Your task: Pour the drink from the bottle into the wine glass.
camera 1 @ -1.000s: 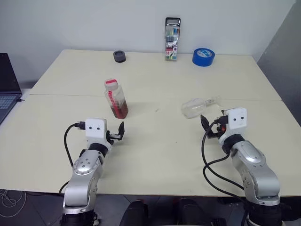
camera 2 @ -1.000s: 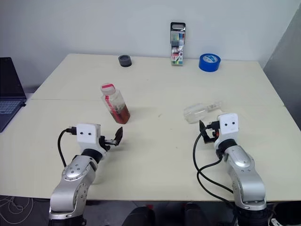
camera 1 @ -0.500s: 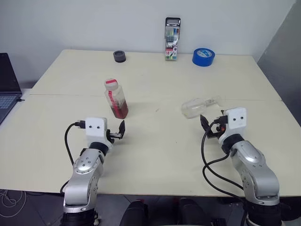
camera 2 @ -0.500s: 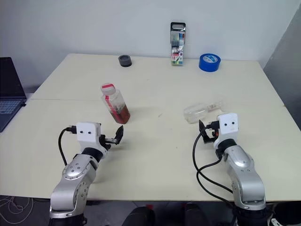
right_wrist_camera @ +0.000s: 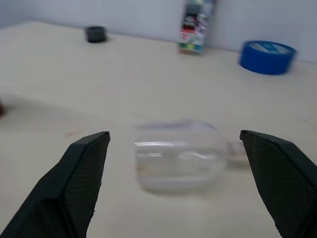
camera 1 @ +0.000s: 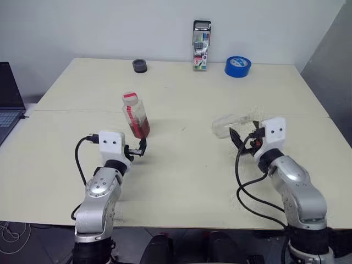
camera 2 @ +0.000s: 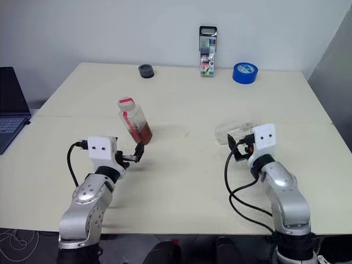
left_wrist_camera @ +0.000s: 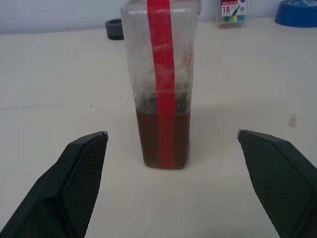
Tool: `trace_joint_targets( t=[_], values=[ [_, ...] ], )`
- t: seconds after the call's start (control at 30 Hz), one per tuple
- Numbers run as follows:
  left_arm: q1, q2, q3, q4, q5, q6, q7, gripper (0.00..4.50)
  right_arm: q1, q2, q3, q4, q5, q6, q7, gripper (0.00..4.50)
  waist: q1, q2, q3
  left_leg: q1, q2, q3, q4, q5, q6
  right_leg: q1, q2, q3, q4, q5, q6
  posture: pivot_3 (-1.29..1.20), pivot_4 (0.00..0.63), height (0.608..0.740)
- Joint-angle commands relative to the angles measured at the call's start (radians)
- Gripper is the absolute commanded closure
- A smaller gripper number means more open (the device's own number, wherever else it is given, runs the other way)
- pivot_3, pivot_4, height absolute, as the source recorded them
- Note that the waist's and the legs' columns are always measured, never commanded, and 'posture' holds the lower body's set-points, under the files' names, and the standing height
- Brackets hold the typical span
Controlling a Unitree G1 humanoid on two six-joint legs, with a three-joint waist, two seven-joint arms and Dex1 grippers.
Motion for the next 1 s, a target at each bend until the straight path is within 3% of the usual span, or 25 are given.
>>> trace_joint_targets(
  t=[0.03,0.13,0.23,0.63,1.0],
  values=[
    [-0.038,0.014,0.007,-0.006,-0.012,0.003,-0.012,0.02,-0.085,-0.088,-0.039,-0.018,0.212,0.06,0.223,0.0,0.0,0.0,0.0,0.0,0.0,0.0,0.0,0.0,0.0,0.0,0.0,0.0,0.0,0.0,0.0,0.0,0.15,0.74],
    [-0.061,0.02,0.006,0.011,-0.009,0.008,-0.019,0.02,-0.168,-0.184,-0.05,0.007,0.37,0.148,0.372,0.0,0.0,0.0,0.0,-0.001,0.0,0.0,0.0,0.0,0.001,0.0,0.0,0.0,-0.001,0.0,0.0,0.0,0.15,0.74],
    [-0.079,0.026,0.008,0.026,-0.003,0.009,-0.021,0.02,-0.223,-0.215,-0.039,0.034,0.435,0.18,0.415,0.0,0.001,0.0,0.0,0.0,0.0,-0.001,0.0,-0.001,0.001,0.0,0.0,0.0,-0.001,0.0,0.0,0.0,0.15,0.74],
    [-0.199,0.023,0.044,0.15,-0.016,-0.006,-0.01,0.02,-0.259,-0.187,0.033,0.017,0.445,0.169,0.381,0.0,0.004,0.0,0.0,-0.002,0.0,-0.001,0.001,0.0,0.001,0.0,0.0,-0.001,-0.001,0.0,0.0,0.0,0.15,0.74],
    [-0.323,0.06,0.04,0.359,-0.018,-0.138,-0.066,0.02,-0.253,-0.172,0.037,-0.022,0.456,0.173,0.324,0.0,0.005,0.0,0.0,-0.002,0.0,-0.002,0.001,0.001,-0.001,-0.001,-0.001,-0.002,-0.001,0.0,0.0,0.0,0.15,0.74]
  ],
)
